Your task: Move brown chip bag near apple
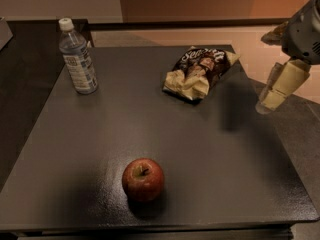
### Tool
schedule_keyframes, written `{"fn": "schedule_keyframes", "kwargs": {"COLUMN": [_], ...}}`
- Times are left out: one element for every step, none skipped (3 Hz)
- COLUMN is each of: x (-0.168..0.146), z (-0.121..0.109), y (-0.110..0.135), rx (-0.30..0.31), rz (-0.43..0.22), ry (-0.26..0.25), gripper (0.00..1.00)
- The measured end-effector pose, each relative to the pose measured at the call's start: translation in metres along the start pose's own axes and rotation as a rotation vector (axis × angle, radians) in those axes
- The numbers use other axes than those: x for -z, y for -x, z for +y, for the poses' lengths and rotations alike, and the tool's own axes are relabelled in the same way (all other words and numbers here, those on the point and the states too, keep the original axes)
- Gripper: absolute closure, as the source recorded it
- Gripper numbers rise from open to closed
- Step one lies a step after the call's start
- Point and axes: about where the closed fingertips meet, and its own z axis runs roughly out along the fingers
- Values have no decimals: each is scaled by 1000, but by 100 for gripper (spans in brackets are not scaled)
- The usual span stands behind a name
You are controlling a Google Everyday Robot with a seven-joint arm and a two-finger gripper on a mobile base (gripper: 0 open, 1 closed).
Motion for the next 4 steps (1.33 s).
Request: {"fn": "schedule_keyframes", "kwargs": {"x": [-20, -35, -51, -73], "z": [-25, -50, -71, -88], "y": [8, 17, 27, 33], "rx": [78, 177, 294, 407], "rz": [-45, -61, -56, -32], "ry": [-41, -75, -74, -32], "gripper": [0, 0, 0, 0]}}
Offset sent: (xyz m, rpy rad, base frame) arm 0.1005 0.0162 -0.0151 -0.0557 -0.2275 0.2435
